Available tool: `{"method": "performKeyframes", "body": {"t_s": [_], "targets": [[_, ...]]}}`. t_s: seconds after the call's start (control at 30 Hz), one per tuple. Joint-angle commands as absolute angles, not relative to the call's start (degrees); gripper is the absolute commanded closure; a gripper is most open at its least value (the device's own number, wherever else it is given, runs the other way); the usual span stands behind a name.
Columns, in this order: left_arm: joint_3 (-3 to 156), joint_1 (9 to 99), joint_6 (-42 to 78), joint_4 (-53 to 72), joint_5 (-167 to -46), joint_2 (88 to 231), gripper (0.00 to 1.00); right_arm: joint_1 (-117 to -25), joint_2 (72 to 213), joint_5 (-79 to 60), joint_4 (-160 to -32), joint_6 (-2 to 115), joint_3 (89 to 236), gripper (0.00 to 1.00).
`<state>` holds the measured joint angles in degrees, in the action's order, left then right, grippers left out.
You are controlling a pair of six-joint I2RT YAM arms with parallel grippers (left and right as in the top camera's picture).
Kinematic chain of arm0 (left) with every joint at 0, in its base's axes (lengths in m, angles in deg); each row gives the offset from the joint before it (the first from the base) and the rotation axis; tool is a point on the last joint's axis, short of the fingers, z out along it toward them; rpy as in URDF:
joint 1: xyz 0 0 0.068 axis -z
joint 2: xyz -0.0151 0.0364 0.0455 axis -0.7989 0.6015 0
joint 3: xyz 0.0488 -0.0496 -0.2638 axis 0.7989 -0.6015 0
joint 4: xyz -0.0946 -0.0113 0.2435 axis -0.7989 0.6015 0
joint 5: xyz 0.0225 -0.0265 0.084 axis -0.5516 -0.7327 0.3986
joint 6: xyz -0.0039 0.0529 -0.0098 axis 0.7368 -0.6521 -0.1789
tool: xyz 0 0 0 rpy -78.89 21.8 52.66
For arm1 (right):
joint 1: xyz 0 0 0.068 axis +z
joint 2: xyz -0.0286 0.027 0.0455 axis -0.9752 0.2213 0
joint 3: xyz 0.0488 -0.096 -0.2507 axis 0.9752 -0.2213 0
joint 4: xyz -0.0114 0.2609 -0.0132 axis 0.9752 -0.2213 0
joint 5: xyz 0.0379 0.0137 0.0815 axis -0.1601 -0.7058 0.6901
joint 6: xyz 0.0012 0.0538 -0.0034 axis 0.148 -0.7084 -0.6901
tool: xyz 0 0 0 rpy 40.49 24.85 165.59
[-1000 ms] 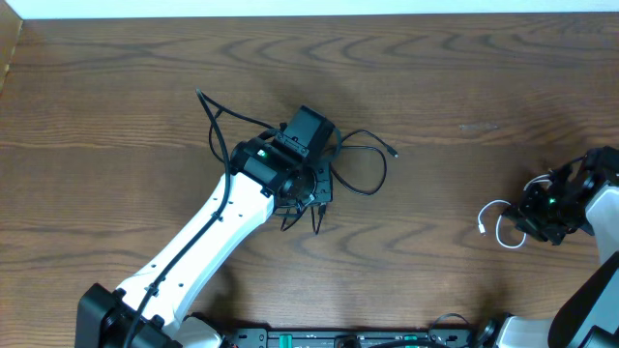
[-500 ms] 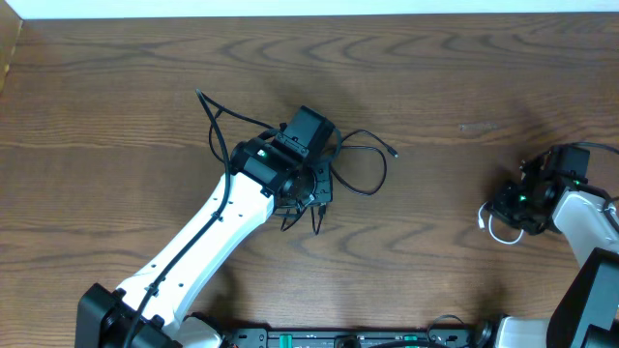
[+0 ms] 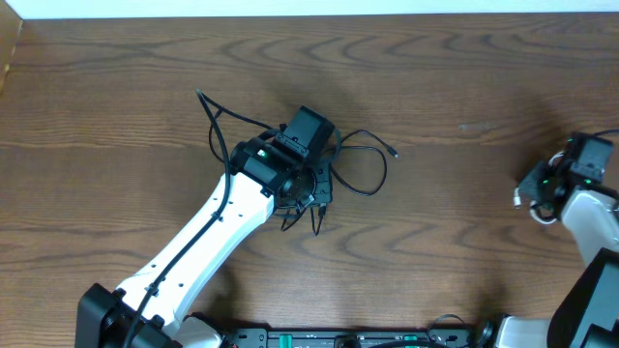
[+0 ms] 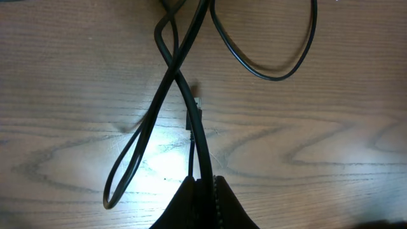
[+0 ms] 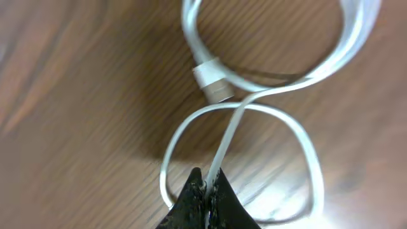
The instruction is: Untangle cables
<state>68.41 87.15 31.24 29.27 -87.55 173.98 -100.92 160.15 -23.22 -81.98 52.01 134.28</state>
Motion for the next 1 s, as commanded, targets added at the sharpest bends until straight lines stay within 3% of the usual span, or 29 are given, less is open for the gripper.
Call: {"method": "performKeyframes", "body": {"t_s": [0.0,0.3,0.33,0.37,0.4,0.47,0.5,0.73,0.97], "targets": [[68.71,87.11,30.87,29.68,-87.05,174.22,0.92,-103.70,160.10,-28.99,-81.83,50.15,138.63,0.99],[68.71,87.11,30.87,29.05,-87.05,174.24,0.92,-107.96,160.10,-28.53,-86.81,50.74,147.21,0.98],[68.71,87.11,30.87,28.81,-87.05,174.22,0.92,-107.85,160.10,-27.59,-87.01,51.86,147.32,0.89],[68.71,87.11,30.89,28.64,-87.05,174.22,0.92,-107.65,160.10,-25.62,-87.45,53.08,147.32,0.73],[68.71,87.11,30.89,28.55,-87.05,174.22,0.92,-107.52,160.10,-24.09,-88.17,53.78,147.32,0.48],[68.71,87.11,30.89,28.42,-87.07,174.22,0.93,-107.13,160.10,-20.42,-90.77,53.91,147.32,0.28],[68.71,87.11,30.87,28.31,-87.05,174.22,0.93,-106.95,160.10,-18.32,-91.71,54.22,147.32,0.25],[68.73,87.11,30.76,22.08,-90.46,174.22,0.92,-103.87,160.10,-1.69,-99.49,58.02,147.32,0.27],[68.73,87.13,28.90,0.18,-113.84,174.02,0.92,-95.46,160.10,4.04,-102.46,61.59,147.32,0.26]]}}
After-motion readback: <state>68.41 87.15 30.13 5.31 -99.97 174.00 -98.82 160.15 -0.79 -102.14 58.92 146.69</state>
